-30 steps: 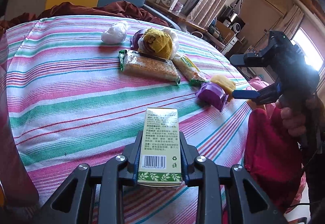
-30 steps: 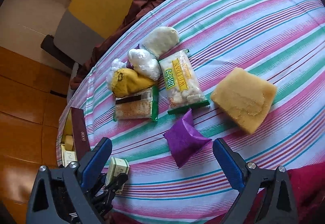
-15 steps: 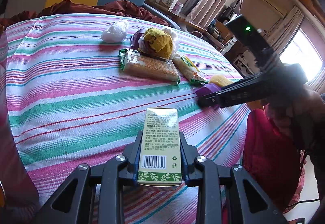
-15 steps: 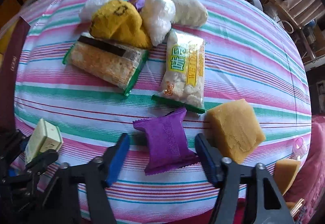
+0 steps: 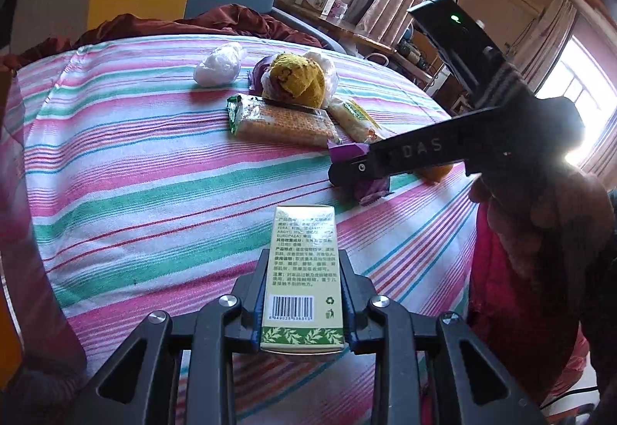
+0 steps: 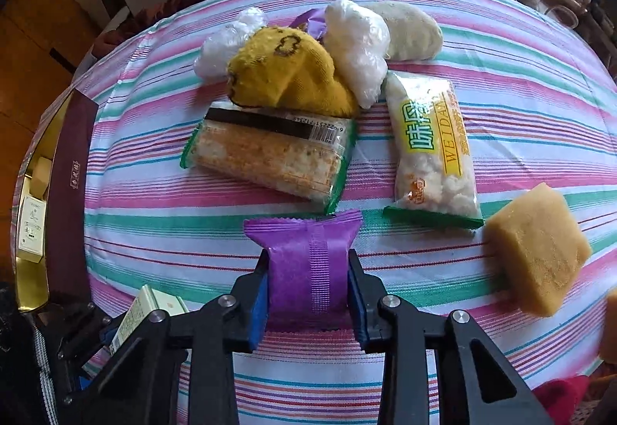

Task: Organize objects
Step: 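Lift juice carton with left tool while right tool grasps purple packet, then place juice carton in gold tray beside white box and open left tool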

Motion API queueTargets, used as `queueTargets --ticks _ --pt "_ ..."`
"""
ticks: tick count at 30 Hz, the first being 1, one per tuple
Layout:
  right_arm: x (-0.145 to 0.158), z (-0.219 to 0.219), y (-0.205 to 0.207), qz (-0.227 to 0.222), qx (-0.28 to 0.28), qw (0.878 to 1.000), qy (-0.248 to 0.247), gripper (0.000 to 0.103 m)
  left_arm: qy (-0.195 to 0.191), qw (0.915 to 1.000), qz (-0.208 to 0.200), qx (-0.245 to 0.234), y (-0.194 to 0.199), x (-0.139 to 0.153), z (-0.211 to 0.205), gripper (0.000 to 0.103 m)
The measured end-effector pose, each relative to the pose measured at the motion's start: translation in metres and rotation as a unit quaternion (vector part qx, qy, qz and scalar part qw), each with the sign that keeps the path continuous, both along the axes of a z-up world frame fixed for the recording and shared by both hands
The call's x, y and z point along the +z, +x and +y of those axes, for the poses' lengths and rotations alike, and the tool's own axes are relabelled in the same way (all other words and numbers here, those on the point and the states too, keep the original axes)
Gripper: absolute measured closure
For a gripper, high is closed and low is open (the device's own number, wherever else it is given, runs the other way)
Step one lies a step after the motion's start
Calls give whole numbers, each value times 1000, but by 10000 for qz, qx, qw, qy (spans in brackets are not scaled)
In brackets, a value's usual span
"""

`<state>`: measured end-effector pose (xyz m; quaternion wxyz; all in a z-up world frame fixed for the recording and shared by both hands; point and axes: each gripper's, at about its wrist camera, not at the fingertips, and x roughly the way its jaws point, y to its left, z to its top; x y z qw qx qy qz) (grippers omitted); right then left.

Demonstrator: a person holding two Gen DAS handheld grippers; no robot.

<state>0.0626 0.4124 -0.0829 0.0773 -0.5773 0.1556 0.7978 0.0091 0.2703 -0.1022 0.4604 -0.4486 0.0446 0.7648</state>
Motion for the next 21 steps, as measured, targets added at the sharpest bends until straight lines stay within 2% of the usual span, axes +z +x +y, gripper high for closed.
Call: queueTargets --ticks 7,10,13,17,21 --pt "0 3 -1 -57 107 9996 237 68 -37 9999 116 -81 15 15 -14 73" --pt "1 8 1 -64 108 9996 240 68 111 9995 276 -108 22 37 -29 73" --pt "1 3 -5 -77 116 9995 282 68 324 9985 441 58 23 64 -58 73" --pt "1 -1 -11 -82 131 9994 325 68 359 9941 658 784 5 96 -119 73" --pt "0 -3 -11 -87 179 9989 427 67 129 9796 738 1865 -25 109 -195 73"
